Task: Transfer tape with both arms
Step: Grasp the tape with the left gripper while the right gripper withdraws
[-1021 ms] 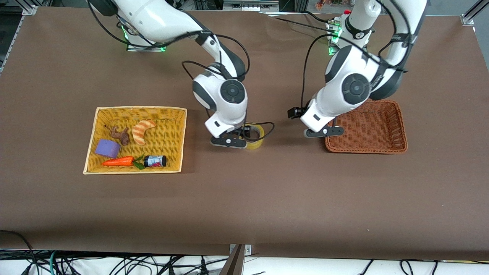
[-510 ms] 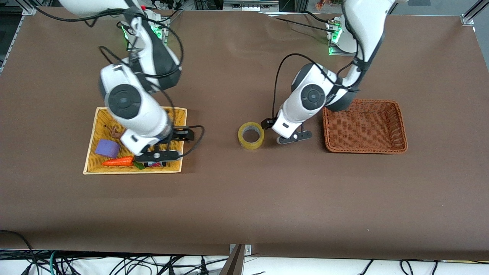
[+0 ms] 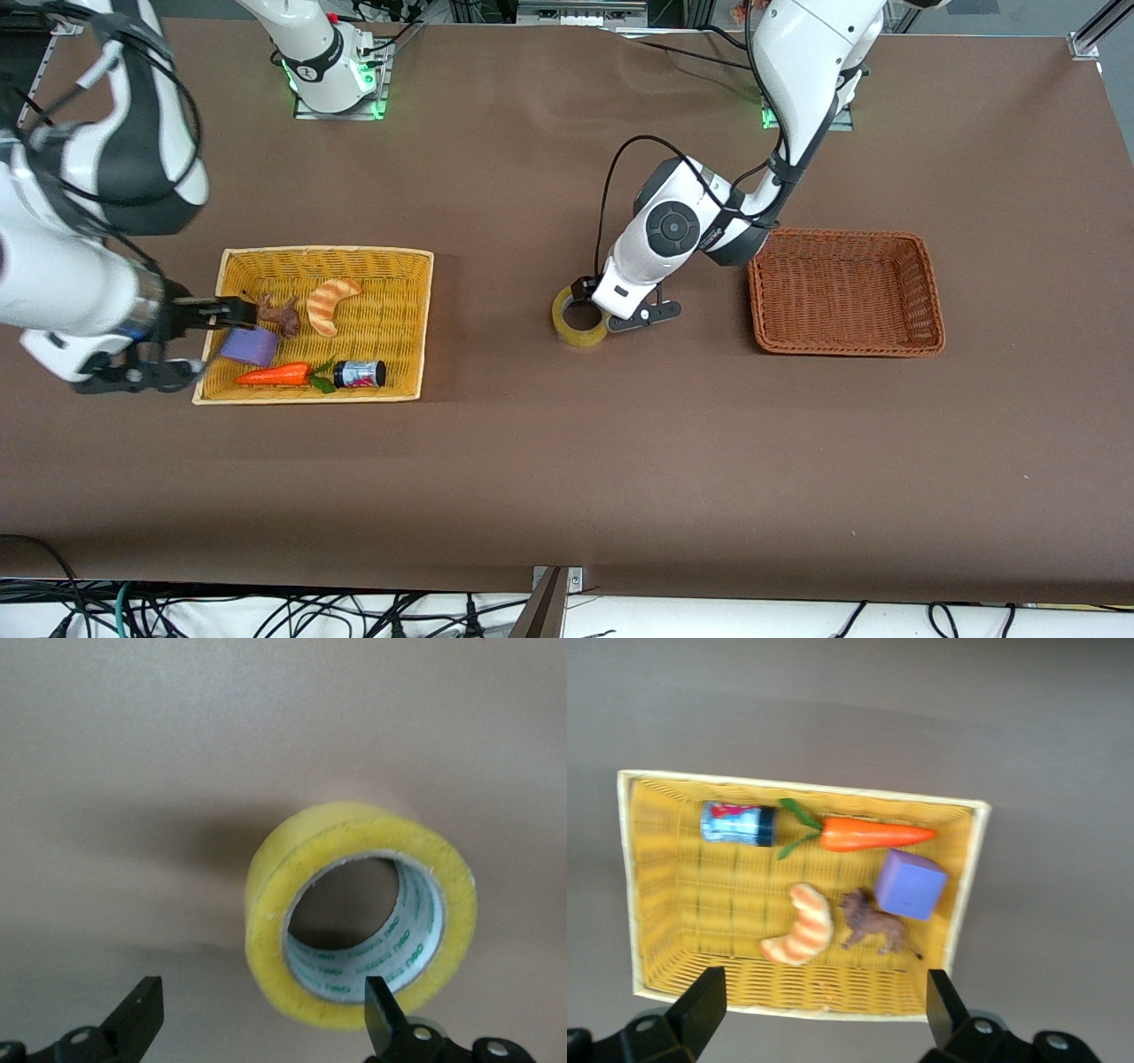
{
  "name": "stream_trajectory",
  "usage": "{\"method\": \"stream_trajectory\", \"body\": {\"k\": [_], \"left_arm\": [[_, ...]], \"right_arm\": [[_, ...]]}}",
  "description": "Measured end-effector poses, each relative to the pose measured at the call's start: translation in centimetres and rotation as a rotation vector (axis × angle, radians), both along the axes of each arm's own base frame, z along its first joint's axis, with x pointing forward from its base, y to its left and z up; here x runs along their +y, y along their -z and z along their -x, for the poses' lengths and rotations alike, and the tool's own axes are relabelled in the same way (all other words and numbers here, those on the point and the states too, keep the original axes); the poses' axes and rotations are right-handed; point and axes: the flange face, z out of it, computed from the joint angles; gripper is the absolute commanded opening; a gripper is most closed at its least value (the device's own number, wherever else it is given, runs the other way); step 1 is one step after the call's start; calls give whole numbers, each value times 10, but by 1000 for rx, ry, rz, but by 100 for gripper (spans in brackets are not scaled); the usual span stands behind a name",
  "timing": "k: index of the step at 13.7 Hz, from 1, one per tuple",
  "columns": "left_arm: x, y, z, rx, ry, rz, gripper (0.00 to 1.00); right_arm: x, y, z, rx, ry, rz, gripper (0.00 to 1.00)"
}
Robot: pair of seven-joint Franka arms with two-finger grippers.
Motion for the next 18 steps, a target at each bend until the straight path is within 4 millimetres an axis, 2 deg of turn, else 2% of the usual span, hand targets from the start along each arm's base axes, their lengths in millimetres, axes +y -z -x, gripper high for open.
{"method": "stream_trajectory", "body": {"k": [2,3,5,6,7,9,11,13,15,16,18], "left_arm": [[5,6,-11,-7,-16,-3,88],[6,8,-14,-14,-22,0,74],[1,15,-12,-23,-20,5,28],[-2,18,-9,-23,-15,5,11],[-4,20,-7,-23,-11,5,0],[-5,22,-6,-21,-8,3,0],[-3,19,-8,-26,-7,3,0],[8,3,-14,-8,34,-10,0],[47,-44,-31,16,110,-19,0],[80,-74,-41,17,168,-16,0],[165,-120,-51,-9,286,2,0]], "right_arm": [[-22,-13,3,-14,25,14,100],[-32,-17,4,-18,29,14,100],[-51,-29,7,-34,45,-5,100],[-59,-39,10,-48,55,-7,100],[-66,-50,15,-62,63,-5,100],[-80,-73,33,-82,76,23,100],[-99,-94,61,-90,104,28,100],[-119,-112,86,-107,126,5,100],[-112,-123,102,-119,113,-17,100],[-103,-124,106,-118,99,-20,100],[-91,-119,110,-105,79,-23,100]]}}
